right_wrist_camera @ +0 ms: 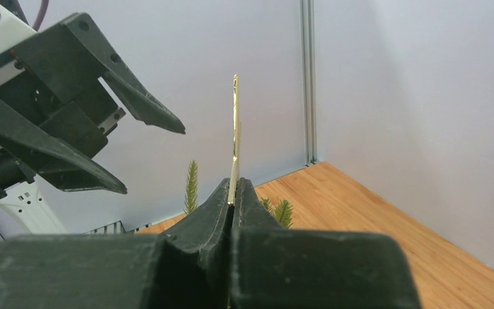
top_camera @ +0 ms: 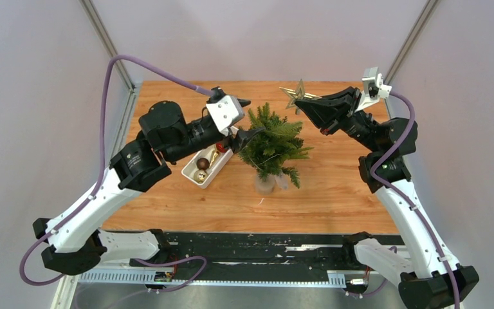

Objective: Decorate the small christmas tree
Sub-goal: Adjust the Christmas tree at the center of the board.

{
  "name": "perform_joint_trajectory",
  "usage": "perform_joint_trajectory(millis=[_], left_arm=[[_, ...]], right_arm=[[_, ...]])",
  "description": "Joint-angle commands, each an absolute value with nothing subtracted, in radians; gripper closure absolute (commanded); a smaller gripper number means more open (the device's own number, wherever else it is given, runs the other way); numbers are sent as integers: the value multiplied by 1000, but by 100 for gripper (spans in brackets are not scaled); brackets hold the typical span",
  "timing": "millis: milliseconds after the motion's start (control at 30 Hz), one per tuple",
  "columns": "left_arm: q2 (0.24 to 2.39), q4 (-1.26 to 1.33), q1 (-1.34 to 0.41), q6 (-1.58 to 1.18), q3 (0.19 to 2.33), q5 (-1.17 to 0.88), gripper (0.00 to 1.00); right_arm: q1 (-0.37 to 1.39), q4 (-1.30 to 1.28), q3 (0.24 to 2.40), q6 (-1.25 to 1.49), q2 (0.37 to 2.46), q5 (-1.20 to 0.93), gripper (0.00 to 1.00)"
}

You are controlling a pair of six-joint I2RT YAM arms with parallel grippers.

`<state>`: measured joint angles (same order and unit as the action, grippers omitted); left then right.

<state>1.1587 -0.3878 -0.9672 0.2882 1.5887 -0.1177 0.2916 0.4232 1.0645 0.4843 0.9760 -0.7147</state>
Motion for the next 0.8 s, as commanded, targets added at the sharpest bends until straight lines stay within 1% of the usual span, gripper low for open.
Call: perform_joint_trajectory(millis=[0, 33, 133, 267, 367, 433, 533, 633, 767], left_arm=[[1140, -350, -971, 158, 1514, -22, 28], [1130, -350, -972, 157, 1503, -8, 30], [1110, -338, -972, 122, 1444, 21, 31], [1105, -284, -974, 81, 1384, 38, 26], [1112, -245, -976, 58, 1369, 38, 25], [1109, -263, -981, 56, 1366, 42, 25], [1087, -294, -980, 57, 1348, 36, 19], [1081, -284, -981, 31, 1332, 14, 17], [1064, -282, -980, 22, 1293, 17, 12]], right_arm=[[296, 414, 1074, 468, 953, -701, 100], [296, 407, 1073, 465, 947, -698, 100], [295, 392, 1062, 457, 935, -688, 100], [296, 387, 1071, 463, 945, -696, 100], [296, 380, 1081, 460, 953, -702, 100], [295, 375, 1080, 455, 953, -700, 100], [295, 375, 1077, 454, 955, -705, 100], [295, 393, 1071, 467, 966, -708, 100], [295, 408, 1079, 489, 985, -738, 100]])
